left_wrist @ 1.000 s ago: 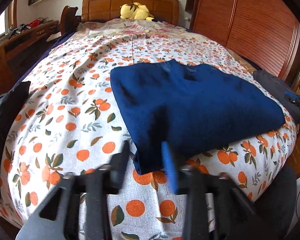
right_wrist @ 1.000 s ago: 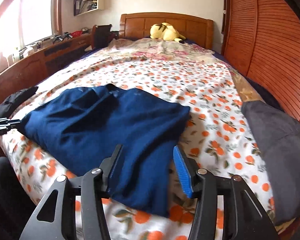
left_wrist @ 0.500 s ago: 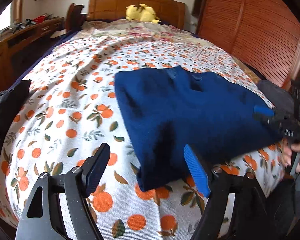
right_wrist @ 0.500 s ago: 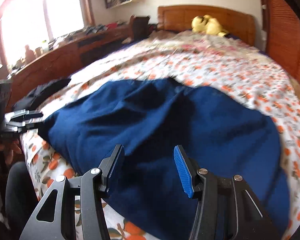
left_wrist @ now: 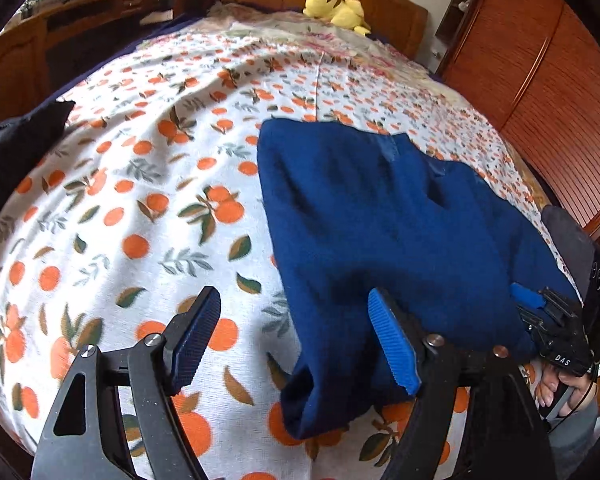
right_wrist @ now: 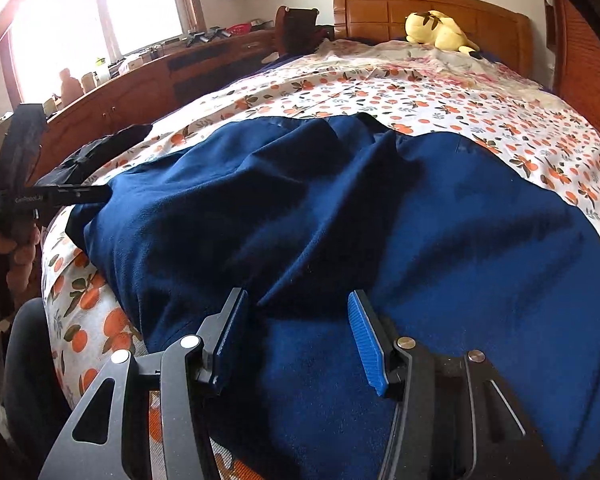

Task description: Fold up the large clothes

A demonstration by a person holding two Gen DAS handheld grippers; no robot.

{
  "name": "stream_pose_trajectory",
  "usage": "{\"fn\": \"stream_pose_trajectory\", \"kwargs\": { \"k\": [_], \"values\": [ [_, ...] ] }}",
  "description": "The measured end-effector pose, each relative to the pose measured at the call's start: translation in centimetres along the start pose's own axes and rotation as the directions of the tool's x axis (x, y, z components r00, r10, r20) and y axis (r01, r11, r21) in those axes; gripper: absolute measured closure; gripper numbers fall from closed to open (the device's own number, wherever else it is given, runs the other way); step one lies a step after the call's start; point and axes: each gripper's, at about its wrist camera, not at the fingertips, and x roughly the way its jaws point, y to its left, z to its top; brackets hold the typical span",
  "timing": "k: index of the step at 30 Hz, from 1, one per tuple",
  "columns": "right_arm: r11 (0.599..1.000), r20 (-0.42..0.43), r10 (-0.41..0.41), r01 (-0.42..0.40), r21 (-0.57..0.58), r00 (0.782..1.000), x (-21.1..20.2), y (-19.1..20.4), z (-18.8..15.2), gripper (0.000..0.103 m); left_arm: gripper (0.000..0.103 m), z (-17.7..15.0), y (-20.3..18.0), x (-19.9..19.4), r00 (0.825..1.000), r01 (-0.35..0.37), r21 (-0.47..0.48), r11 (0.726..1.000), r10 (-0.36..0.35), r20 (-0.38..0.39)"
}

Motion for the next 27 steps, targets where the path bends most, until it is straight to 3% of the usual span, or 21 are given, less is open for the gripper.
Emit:
{"fn": "stream_pose_trajectory", "kwargs": {
  "k": [9,11,13,14,16,17,24,27],
  "values": [
    [1.000,0.027,-0.005,0.005,-0.001,1.000,-0.5,-0.2,-0.5,0.049,0.027,-1.7,-0.3,1.2,0.999,0.019,-0.051,0.999,-0.022,-0.048],
    [1.000,0.030,-0.015,0.015,-0.003,0.999,-0.6,-0.2,-0.5,0.049,0.035,-1.9,-0.4,1.2,0.998,0.041,-0.071,0.997,-0.045,-0.054],
    [0.999,0.036,-0.031,0.031,-0.010,0.999,-0.9,-0.1,-0.7,0.049,0.056,-1.8,-0.5,1.4,0.993,0.091,-0.106,0.990,-0.099,-0.070],
    [0.999,0.037,-0.036,0.036,-0.014,0.999,-1.0,-0.1,-0.7,0.049,0.061,-1.7,-0.5,1.4,0.988,0.115,-0.127,0.985,-0.126,-0.084],
    [0.999,0.041,-0.043,0.044,-0.021,0.998,-1.4,-0.3,-0.8,0.049,0.086,-1.4,-1.0,1.2,0.987,0.114,-0.127,0.985,-0.127,-0.100],
    [0.999,0.044,-0.049,0.050,-0.019,0.998,-1.6,-0.5,-0.9,0.049,0.090,-1.0,-1.5,0.8,0.988,0.105,-0.107,0.989,-0.116,-0.104],
    [0.992,0.046,-0.120,0.121,-0.019,0.992,-4.6,-2.1,-1.2,0.049,0.094,2.2,-7.2,-3.4,0.997,0.083,0.030,0.996,-0.083,-0.005],
    [0.987,0.074,-0.160,0.161,-0.007,0.984,-7.1,-3.4,-1.9,0.049,0.094,4.0,-11.2,-5.0,0.989,0.140,0.075,0.987,-0.142,0.036]
  ]
}}
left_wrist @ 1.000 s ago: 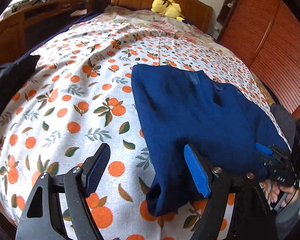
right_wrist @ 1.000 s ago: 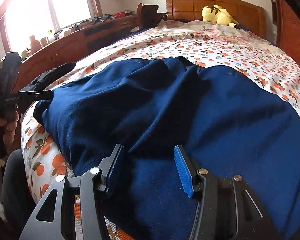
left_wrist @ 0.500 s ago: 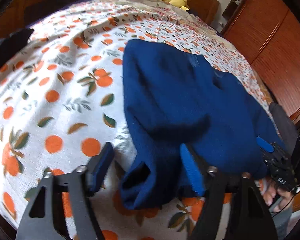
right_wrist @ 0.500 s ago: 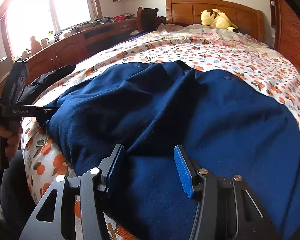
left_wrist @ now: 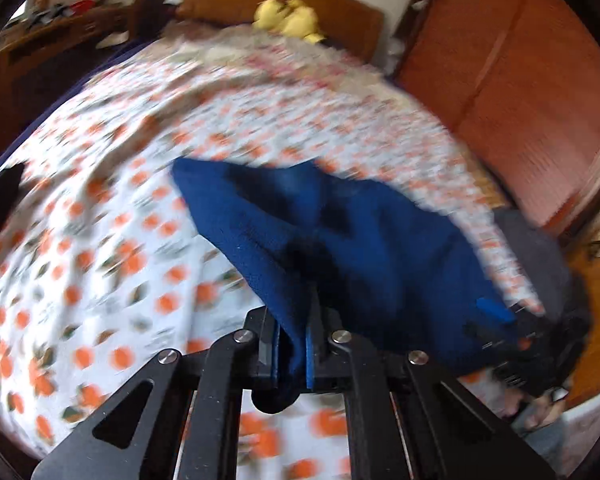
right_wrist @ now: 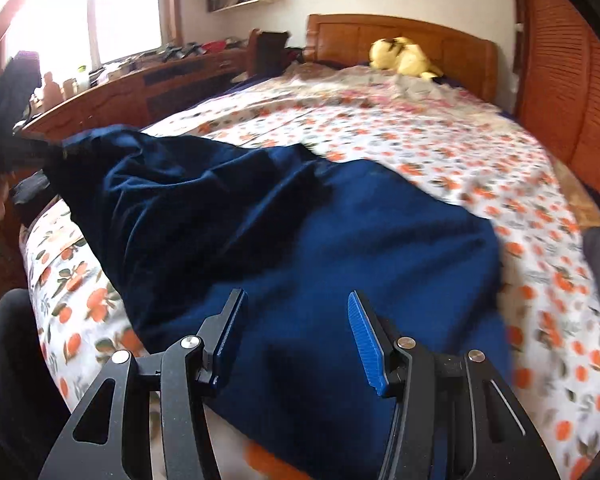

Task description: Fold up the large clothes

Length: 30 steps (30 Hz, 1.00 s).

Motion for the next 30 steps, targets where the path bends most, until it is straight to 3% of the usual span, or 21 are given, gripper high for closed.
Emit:
{"fn": "stream_pose_trajectory", "kwargs": {
  "k": [4,10,13,21,26,29,30],
  "values": [
    [0.997,-0.001,-0.064,0.064,0.040,0.998,-2.1,-3.3,-1.1,0.049,0.095,2.4,-7.0,-0.2,0.992,0.125,0.040,0.991,-0.126,0.029],
    [0.979,0.010,-0.155,0.152,0.132,0.988,-5.0,-8.0,-2.3,0.049,0.095,3.4,-18.2,2.7,0.982,0.189,0.215,0.958,-0.185,-0.040],
    [0.969,0.032,-0.168,0.159,0.189,0.985,-7.0,-10.1,-2.9,0.049,0.095,2.7,-21.6,4.9,0.985,0.168,0.284,0.944,-0.152,-0.077],
    [0.954,0.050,-0.181,0.164,0.250,0.982,-9.3,-12.1,-4.2,0.049,0.095,-1.7,-23.8,8.8,0.974,0.189,0.344,0.920,-0.131,-0.187],
    [0.958,0.045,-0.175,0.160,0.238,0.983,-8.7,-12.0,-3.7,0.049,0.094,-2.8,-25.2,7.7,0.992,0.102,0.416,0.904,-0.059,-0.116],
    [0.960,0.048,-0.172,0.156,0.234,0.984,-8.4,-12.0,-3.1,0.049,0.080,-2.6,-25.3,5.7,0.997,0.080,0.459,0.885,-0.059,-0.059],
    [0.960,0.051,-0.173,0.157,0.234,0.984,-8.5,-12.0,-2.8,0.049,0.067,-2.5,-25.3,4.6,0.996,0.092,0.465,0.880,-0.084,-0.038]
  ]
}}
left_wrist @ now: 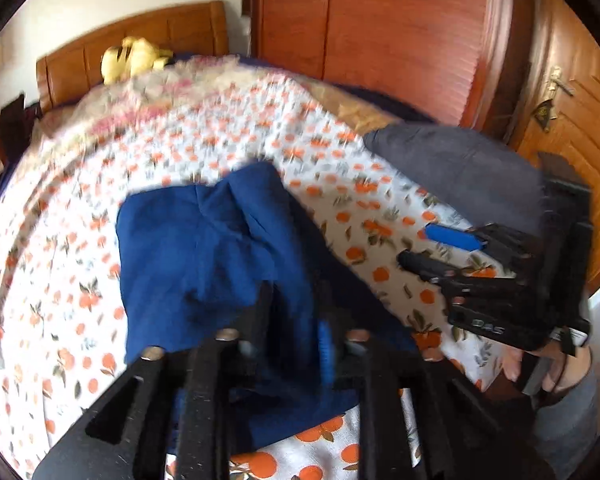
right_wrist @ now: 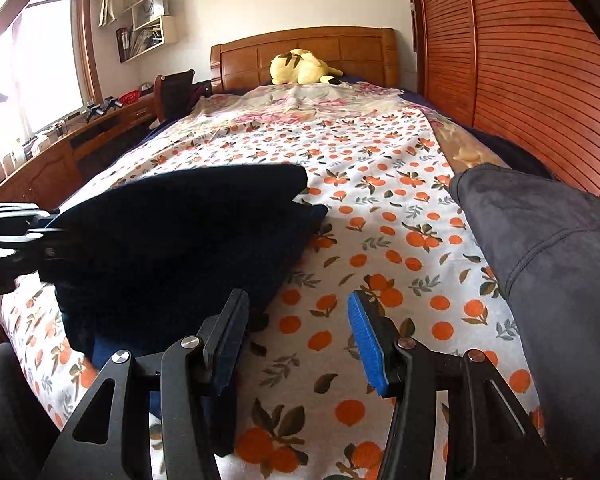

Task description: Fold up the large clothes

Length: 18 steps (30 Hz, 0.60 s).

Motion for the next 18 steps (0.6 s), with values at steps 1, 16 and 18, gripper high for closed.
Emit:
{"fn": "stream_pose_trajectory", "kwargs": {
  "k": [1,16,18],
  "values": [
    [1.000,0.008,-0.001,0.001,-0.003,1.000,-0.1,0.1,0.3,0.049,0.057,0.0,0.1,-0.6,1.000,0.007,0.002,1.000,-0.007,0.017],
    [0.998,0.123,0.051,-0.048,-0.034,0.991,-1.1,2.0,3.4,0.049,0.021,-5.1,5.4,-4.7,0.992,-0.055,-0.056,0.997,0.061,0.109],
    [0.997,0.133,0.076,-0.071,-0.042,0.988,-1.4,2.9,4.3,0.049,0.021,-6.0,6.5,-4.6,0.993,-0.059,-0.078,0.995,0.066,0.099]
  ]
}}
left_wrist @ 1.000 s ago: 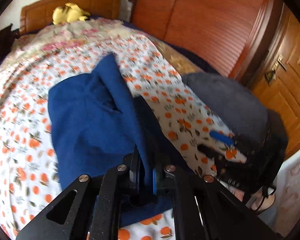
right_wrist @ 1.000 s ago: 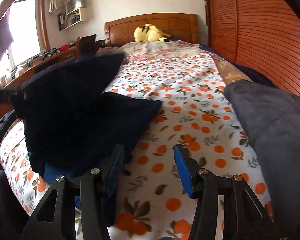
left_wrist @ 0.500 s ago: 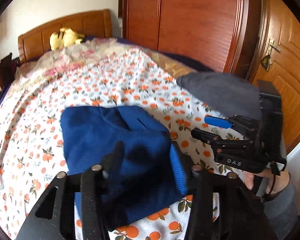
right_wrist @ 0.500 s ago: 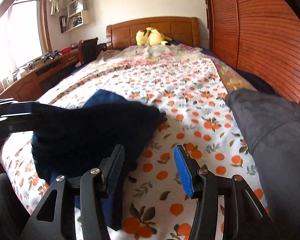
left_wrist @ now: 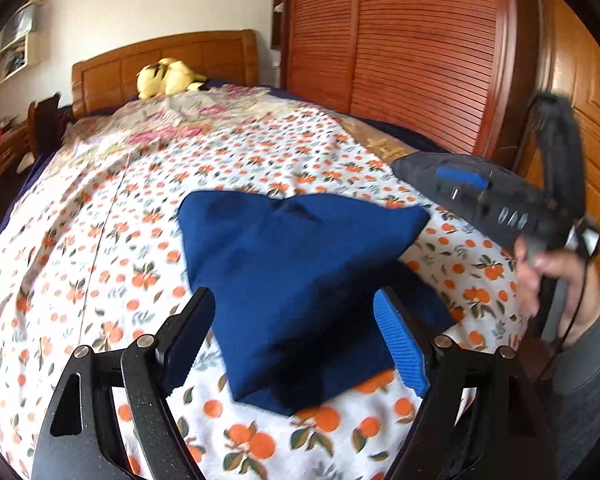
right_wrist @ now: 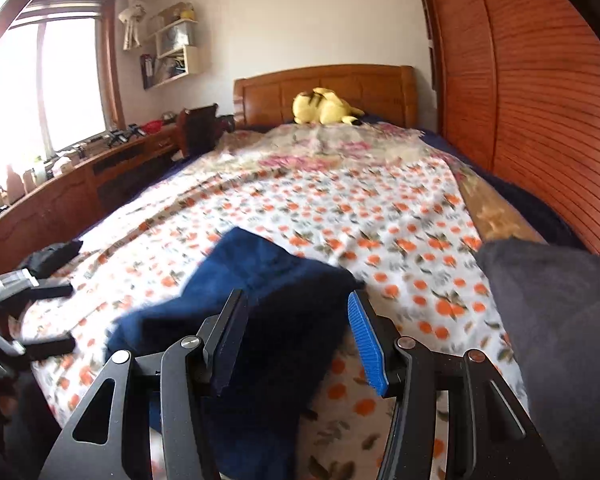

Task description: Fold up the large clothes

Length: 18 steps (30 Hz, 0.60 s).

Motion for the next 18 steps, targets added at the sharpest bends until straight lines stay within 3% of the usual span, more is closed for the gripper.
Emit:
{"fn": "stream_pose_trajectory", "kwargs": {
  "k": [6,10,12,16,18],
  "values": [
    [0.991,-0.040,0.095,-0.099,-0.095,0.995,1.4,3.7,0.9,0.049,0.021,-1.4,3.0,-0.8,1.000,-0.023,-0.052,0.998,0.023,0.004],
    [0.975,-0.157,0.180,-0.197,-0.100,0.971,4.0,4.7,-0.4,0.050,0.021,-2.5,4.6,-1.3,0.999,-0.033,-0.080,0.996,0.033,0.003],
    [0.976,-0.210,0.156,-0.184,-0.120,0.965,5.0,4.6,-1.3,0.050,0.021,-3.1,5.4,-1.3,0.999,-0.032,-0.090,0.995,0.032,0.001],
    [0.976,-0.264,0.184,-0.208,-0.066,0.947,6.1,2.9,-2.4,0.051,0.021,-4.0,6.1,-0.9,1.000,-0.031,-0.081,0.996,0.030,-0.008],
    [0.975,-0.287,0.190,-0.215,-0.056,0.939,6.4,2.7,-2.9,0.061,0.021,-4.4,6.6,-0.6,1.000,-0.022,-0.083,0.996,0.021,-0.016]
  ]
}}
